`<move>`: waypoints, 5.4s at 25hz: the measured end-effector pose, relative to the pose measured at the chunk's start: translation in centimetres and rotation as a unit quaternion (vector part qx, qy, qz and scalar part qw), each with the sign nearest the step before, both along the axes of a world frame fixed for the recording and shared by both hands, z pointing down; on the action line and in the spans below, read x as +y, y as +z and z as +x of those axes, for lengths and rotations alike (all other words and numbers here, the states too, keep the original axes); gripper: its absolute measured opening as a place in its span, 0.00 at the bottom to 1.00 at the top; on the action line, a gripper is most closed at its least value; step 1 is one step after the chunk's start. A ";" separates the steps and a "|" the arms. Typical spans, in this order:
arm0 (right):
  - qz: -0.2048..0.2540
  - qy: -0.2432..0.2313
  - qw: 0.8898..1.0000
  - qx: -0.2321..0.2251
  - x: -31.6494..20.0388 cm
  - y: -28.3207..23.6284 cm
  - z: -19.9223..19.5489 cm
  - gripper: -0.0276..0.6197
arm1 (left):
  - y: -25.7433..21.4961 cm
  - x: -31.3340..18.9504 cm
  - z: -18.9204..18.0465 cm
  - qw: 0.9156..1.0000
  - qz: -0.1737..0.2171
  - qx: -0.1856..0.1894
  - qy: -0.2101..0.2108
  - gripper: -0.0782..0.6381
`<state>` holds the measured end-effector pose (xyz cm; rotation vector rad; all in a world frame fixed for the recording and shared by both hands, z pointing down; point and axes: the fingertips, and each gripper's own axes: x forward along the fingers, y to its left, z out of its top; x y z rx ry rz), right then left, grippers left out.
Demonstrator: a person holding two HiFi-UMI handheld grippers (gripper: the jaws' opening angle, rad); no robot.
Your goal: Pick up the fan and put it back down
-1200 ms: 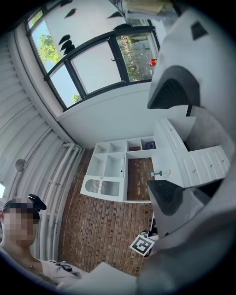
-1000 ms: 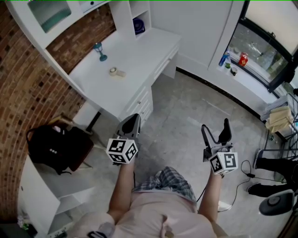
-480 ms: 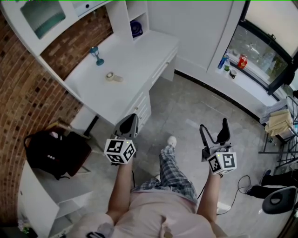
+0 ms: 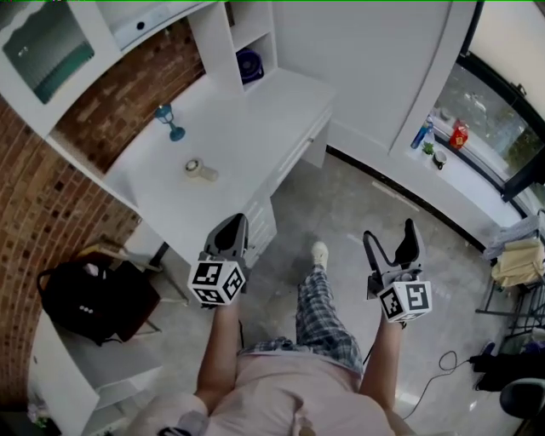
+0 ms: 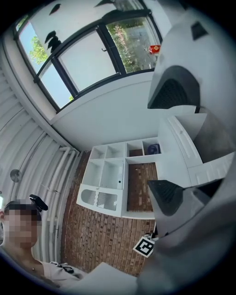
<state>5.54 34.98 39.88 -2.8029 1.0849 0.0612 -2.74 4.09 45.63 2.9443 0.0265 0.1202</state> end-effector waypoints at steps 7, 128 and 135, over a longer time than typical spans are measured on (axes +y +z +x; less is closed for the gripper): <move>0.005 -0.073 0.997 0.003 -6.8 2.0 23.1 0.77 | 0.6 -4.8 19.9 0.998 0.033 0.013 -0.053 0.15; -0.269 -0.492 0.825 -0.065 -62.7 14.3 12.3 0.36 | 7.6 -33.6 6.5 0.857 -0.103 -0.071 -0.500 0.15; -0.164 -0.489 0.857 -0.025 -60.5 5.4 14.6 0.36 | 1.4 -33.7 8.4 0.868 -0.053 -0.040 -0.491 0.15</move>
